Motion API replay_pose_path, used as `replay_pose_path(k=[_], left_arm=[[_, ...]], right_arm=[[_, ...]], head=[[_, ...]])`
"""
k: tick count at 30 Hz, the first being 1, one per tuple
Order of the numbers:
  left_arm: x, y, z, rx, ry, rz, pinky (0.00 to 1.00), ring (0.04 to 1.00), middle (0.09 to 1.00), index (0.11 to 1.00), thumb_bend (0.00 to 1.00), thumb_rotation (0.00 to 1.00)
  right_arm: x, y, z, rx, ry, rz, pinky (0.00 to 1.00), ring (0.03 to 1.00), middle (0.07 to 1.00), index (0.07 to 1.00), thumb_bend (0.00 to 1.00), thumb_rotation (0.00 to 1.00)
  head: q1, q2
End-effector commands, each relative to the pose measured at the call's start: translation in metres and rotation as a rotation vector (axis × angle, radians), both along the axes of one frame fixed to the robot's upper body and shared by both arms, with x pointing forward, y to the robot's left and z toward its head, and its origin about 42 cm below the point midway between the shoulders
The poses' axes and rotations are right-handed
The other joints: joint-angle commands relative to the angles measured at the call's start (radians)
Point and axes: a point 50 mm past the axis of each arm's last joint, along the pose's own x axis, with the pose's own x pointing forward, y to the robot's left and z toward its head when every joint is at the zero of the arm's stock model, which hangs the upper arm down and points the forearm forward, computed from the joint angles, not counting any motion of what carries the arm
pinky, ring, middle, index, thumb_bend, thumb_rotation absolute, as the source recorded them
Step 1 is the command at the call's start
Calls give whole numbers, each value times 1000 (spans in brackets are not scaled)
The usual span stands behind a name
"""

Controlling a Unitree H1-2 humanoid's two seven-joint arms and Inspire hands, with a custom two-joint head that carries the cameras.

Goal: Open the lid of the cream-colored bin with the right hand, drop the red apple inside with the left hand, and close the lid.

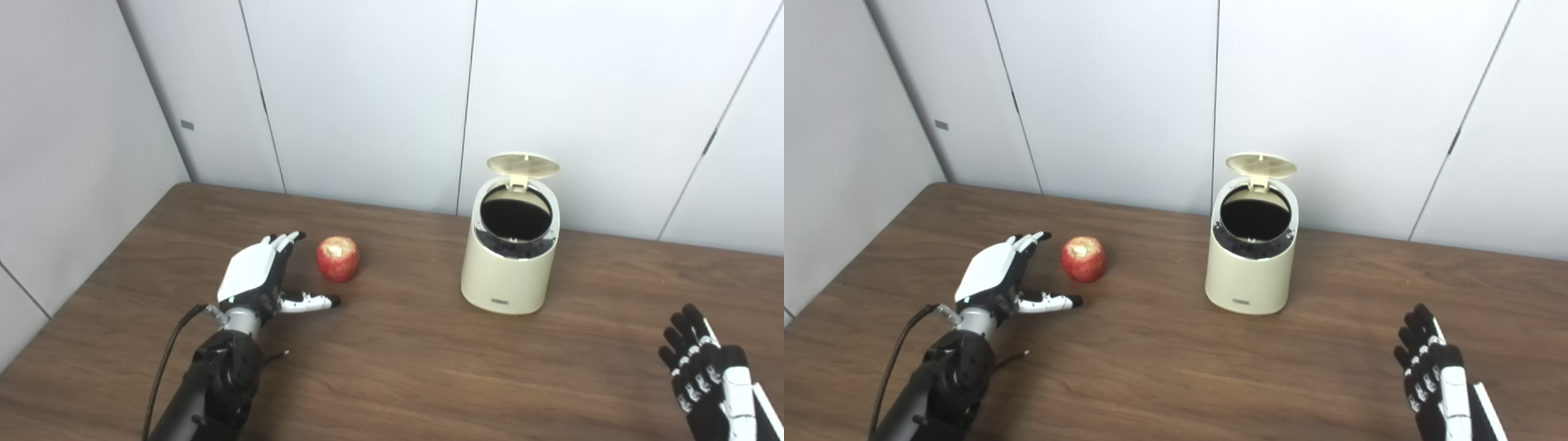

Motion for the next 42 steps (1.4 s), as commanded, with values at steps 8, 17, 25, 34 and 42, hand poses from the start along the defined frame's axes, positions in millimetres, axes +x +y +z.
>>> replay_pose_path(k=[8, 17, 25, 34, 42], left_arm=[[38, 3, 31, 32, -36, 3, 947, 991, 942, 950, 1000, 449], [54, -2, 39, 50, -36, 5, 953, 949, 920, 925, 1000, 418], [59, -4, 38, 46, -19, -9, 956, 937, 910, 915, 974, 390], [61, -6, 30, 37, 4, -24, 950, 947, 911, 905, 962, 389], [64, -8, 25, 14, 12, -39, 945, 950, 901, 896, 951, 384]], right_arm=[[4, 4, 5, -21, -52, -9, 1000, 1000, 1000, 1000, 477, 1000], [6, 11, -4, -24, -36, -25, 1000, 1000, 1000, 1000, 508, 1000], [6, 15, -7, -38, -22, -45, 1000, 1000, 1000, 1000, 560, 979], [9, 16, -9, -13, -47, -40, 1000, 1000, 1000, 1000, 552, 894], [11, 18, -12, -58, -35, -61, 1000, 1000, 999, 1000, 562, 911]], head=[[-8, 5], [-27, 11], [-41, 15], [-50, 23], [-61, 29]])
